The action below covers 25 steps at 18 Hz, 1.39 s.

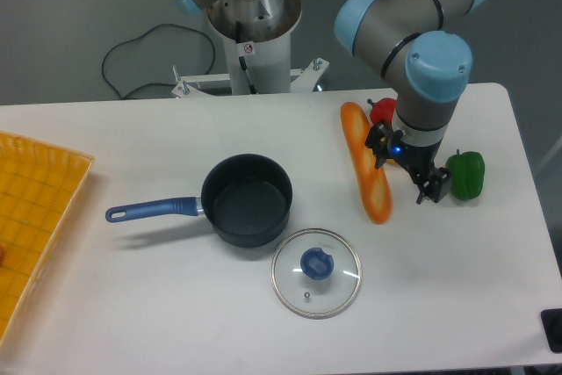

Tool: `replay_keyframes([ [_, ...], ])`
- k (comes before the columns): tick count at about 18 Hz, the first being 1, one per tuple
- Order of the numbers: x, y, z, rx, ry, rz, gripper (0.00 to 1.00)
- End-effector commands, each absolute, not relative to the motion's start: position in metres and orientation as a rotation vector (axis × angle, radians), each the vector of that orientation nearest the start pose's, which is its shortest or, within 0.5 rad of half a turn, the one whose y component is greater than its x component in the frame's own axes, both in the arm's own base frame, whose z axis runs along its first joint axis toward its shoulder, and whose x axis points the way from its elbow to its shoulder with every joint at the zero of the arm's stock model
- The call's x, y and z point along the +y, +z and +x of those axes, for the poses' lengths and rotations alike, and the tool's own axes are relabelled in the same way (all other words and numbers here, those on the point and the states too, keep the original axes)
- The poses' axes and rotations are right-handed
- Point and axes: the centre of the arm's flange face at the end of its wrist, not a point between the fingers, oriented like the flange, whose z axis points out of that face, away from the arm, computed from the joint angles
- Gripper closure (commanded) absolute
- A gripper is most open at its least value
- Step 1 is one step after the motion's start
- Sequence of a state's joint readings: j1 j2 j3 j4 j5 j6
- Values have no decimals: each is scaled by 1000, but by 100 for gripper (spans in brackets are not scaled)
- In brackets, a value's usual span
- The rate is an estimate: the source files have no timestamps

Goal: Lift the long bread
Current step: 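Lower the gripper over the middle of the long orange bread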

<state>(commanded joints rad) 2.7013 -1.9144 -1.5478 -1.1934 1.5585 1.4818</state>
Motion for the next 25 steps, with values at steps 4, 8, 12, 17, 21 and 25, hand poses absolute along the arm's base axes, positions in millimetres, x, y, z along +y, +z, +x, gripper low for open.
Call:
replay_keyframes([
  [4, 386, 345, -504, 542, 78, -3067, 0],
  [8, 384, 338, -496, 540, 62, -3070, 0],
  [12, 372, 327, -491, 520, 36, -3082, 0],
  [17, 362, 322, -474, 365, 18, -3131, 0],
  [21, 361, 316, -469, 77, 26, -3200, 0],
  [25, 361, 298, -462, -146, -14, -3216, 0],
])
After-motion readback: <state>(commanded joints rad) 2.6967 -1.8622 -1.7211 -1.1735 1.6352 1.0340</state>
